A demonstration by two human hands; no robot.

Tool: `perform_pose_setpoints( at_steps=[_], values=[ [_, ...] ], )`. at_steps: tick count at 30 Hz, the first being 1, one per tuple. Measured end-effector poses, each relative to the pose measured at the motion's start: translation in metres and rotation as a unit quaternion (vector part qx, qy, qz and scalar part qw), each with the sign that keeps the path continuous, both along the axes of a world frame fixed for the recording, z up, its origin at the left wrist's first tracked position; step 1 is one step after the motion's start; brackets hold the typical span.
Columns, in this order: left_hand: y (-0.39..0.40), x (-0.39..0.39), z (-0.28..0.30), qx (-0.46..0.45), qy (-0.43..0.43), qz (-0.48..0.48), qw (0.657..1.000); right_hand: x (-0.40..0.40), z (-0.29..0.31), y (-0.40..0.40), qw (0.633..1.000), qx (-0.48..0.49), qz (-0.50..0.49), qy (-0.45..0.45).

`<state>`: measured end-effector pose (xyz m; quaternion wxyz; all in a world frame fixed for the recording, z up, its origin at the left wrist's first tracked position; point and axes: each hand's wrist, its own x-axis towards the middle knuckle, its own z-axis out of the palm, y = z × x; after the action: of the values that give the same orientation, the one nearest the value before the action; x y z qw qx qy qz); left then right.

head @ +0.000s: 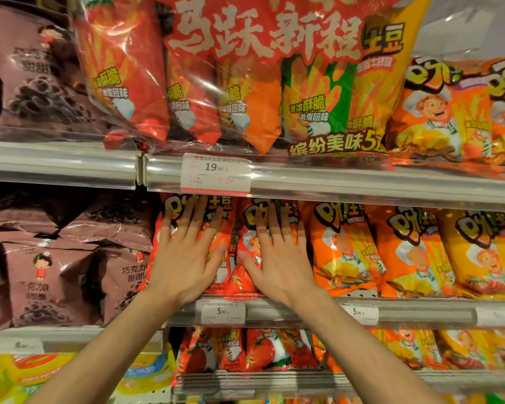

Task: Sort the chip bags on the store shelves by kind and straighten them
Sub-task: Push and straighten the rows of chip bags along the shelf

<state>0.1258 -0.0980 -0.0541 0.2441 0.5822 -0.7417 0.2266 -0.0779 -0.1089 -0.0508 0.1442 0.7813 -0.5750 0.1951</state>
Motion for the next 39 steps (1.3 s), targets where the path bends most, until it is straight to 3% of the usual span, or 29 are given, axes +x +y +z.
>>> perform_pose_setpoints(
  at_steps=[7, 15, 21, 26, 33, 39],
  values=[
    [0.011, -0.002, 0.007, -0.005, 0.039, -0.037, 0.999, -0.017, 0.013, 0.024, 0.998, -0.003, 0.054, -0.029],
    [0.031, -0.071, 0.003, -0.024, 0.057, -0.15, 0.987, -0.106, 0.008, 0.05, 0.998, -0.062, -0.024, -0.021],
    [0.029, -0.148, 0.009, 0.01, 0.01, -0.165, 0.986, -0.2, -0.001, 0.044, 0.995, -0.048, -0.058, 0.065],
    [0.018, -0.197, 0.009, 0.031, -0.047, -0.134, 0.989, -0.247, 0.004, 0.034, 0.988, -0.033, -0.007, 0.149],
    [0.016, -0.204, 0.006, 0.062, -0.122, -0.086, 0.987, -0.264, 0.001, 0.012, 0.979, -0.042, 0.061, 0.192],
    [0.013, -0.193, 0.006, 0.066, -0.149, -0.103, 0.981, -0.259, -0.004, 0.006, 0.972, -0.064, 0.087, 0.208]
  ],
)
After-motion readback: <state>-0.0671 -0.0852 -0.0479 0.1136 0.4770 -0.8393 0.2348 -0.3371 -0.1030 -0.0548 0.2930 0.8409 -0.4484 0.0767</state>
